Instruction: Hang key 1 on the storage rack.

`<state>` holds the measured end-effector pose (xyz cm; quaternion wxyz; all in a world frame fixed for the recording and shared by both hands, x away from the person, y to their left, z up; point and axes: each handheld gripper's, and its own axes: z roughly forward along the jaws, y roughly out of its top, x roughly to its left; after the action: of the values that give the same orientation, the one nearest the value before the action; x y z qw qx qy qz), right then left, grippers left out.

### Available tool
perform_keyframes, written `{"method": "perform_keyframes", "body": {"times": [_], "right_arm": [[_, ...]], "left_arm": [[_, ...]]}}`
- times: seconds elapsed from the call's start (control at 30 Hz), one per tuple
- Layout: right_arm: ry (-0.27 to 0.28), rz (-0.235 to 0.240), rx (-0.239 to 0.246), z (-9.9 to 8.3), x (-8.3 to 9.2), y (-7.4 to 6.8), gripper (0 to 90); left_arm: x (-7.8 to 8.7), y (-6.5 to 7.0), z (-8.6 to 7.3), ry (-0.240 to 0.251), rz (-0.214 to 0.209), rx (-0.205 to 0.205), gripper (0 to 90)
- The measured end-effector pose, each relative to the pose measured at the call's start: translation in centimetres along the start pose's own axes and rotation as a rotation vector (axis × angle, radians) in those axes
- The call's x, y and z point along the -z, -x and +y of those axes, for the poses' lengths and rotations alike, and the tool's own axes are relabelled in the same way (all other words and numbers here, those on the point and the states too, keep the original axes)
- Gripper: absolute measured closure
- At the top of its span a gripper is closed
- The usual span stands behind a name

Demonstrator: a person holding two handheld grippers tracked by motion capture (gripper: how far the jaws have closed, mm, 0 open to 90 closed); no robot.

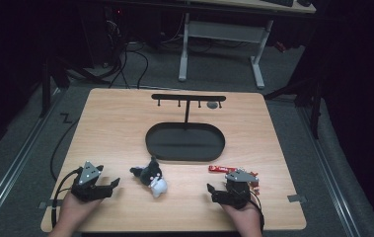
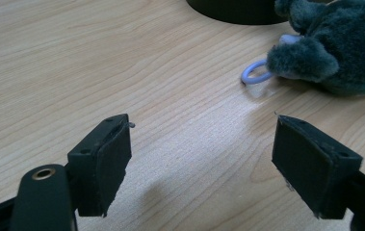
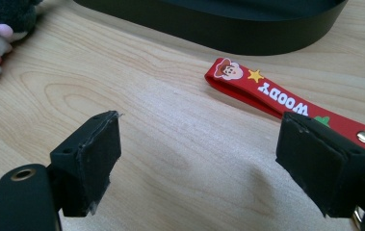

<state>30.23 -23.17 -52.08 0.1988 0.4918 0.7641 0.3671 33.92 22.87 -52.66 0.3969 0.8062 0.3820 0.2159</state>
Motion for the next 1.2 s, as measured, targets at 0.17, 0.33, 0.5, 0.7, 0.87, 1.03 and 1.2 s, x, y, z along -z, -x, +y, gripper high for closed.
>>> {"method": "perform_keyframes", "body": {"times": [0.17,0.33,0.5,0.7,0.87,1.03,1.2], "right_arm": [[-0.022,-0.006,0.011,0.1,0.1,-0.3,15.6],[-0.049,-0.007,0.038,0.2,0.1,-0.9,14.4],[-0.093,0.009,0.054,0.3,-0.2,-1.4,14.0],[-0.129,0.042,0.058,0.8,0.0,-1.9,14.5],[-0.149,0.043,0.055,1.5,0.0,-1.7,14.5],[-0.224,0.050,0.011,1.8,-0.2,-0.9,14.5],[-0.272,0.027,0.008,2.3,0.0,-1.0,14.2]], "left_arm": [[-0.1,0.1,0.0,-0.004,0.002,-0.010,22.0],[-0.2,0.2,0.0,-0.015,-0.001,-0.020,21.9],[-0.2,0.4,-0.1,-0.021,-0.005,-0.024,22.1],[-0.1,0.9,0.0,-0.013,-0.005,-0.037,22.1],[-0.1,1.2,0.1,-0.023,-0.009,-0.064,22.5],[-0.1,1.5,0.3,-0.017,-0.024,-0.095,22.9],[-0.1,1.5,0.5,-0.007,-0.041,-0.107,22.9]]}}
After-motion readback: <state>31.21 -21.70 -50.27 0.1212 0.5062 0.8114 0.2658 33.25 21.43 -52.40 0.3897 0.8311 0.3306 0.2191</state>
